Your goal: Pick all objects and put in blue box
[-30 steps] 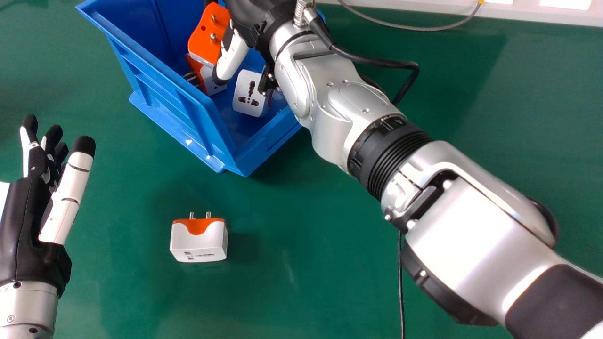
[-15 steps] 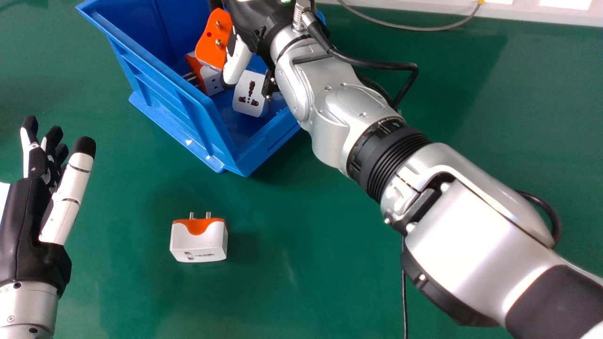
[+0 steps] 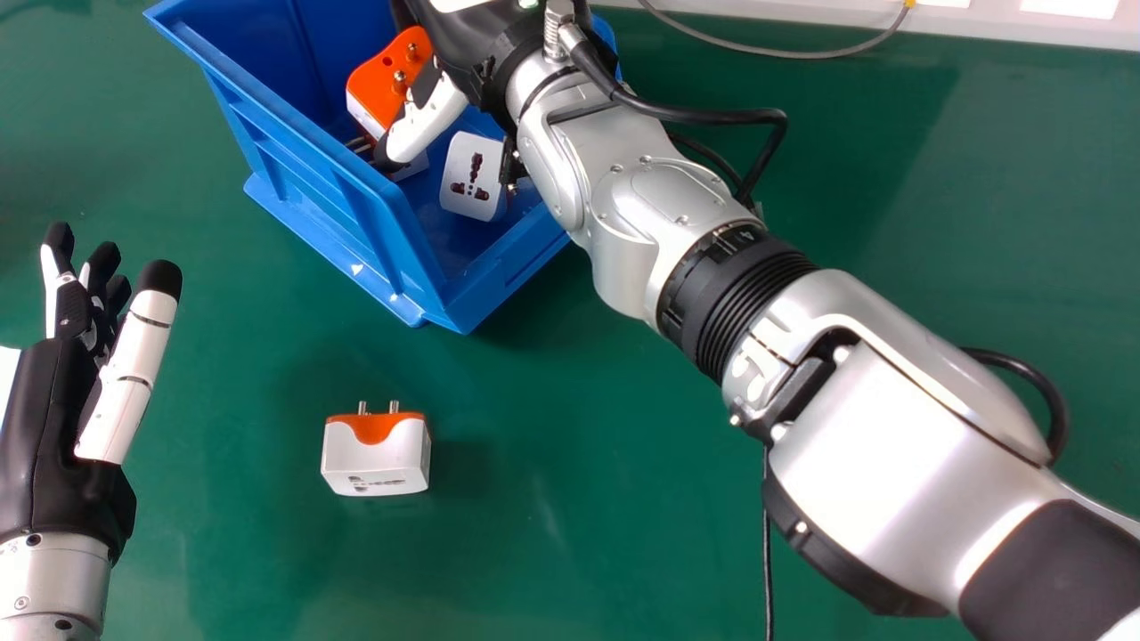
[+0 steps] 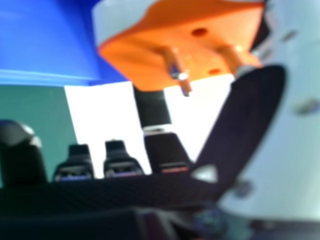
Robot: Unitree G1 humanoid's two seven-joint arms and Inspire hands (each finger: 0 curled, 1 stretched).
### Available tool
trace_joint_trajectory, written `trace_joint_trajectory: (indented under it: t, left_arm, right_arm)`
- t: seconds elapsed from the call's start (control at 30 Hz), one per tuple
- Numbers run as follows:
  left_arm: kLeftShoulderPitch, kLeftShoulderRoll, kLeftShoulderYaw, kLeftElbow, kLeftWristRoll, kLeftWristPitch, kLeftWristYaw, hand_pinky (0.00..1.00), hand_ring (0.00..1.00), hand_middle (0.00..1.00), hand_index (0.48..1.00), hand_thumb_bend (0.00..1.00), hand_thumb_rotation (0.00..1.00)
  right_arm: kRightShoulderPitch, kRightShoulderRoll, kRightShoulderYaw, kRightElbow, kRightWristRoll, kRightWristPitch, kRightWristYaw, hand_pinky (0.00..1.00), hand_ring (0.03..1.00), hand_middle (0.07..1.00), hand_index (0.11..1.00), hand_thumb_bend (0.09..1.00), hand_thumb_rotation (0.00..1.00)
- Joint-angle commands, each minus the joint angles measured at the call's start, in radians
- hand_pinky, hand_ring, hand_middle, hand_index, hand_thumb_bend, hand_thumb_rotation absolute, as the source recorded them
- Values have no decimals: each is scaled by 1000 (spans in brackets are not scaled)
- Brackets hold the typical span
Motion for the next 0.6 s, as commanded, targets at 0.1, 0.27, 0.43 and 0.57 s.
trace_joint_trajectory:
  t: [0.1, 0.27, 0.43, 0.57]
  left_arm:
    - [0, 13, 11, -16, -4, -12, -1, 1000, 1000, 1000, 1000, 564, 724]
    - [-1, 13, 14, -10, -6, -17, -3, 1000, 1000, 1000, 1000, 562, 725]
    - [3, 13, 13, -19, -5, -11, -3, 1000, 1000, 1000, 1000, 551, 721]
    - [6, 13, 13, -25, -5, -6, -2, 1000, 1000, 1000, 1000, 550, 719]
  right_arm:
    - [-28, -4, 8, -24, -17, 11, -3, 1000, 1000, 1000, 1000, 1000, 656]
    - [-25, -5, 11, -26, -16, 14, -2, 1000, 1000, 1000, 1000, 1000, 664]
    - [-24, -6, 15, -25, -15, 16, 6, 1000, 1000, 1000, 1000, 1000, 670]
    - [-25, -7, 19, -21, -17, 17, 25, 1000, 1000, 1000, 1000, 1000, 673]
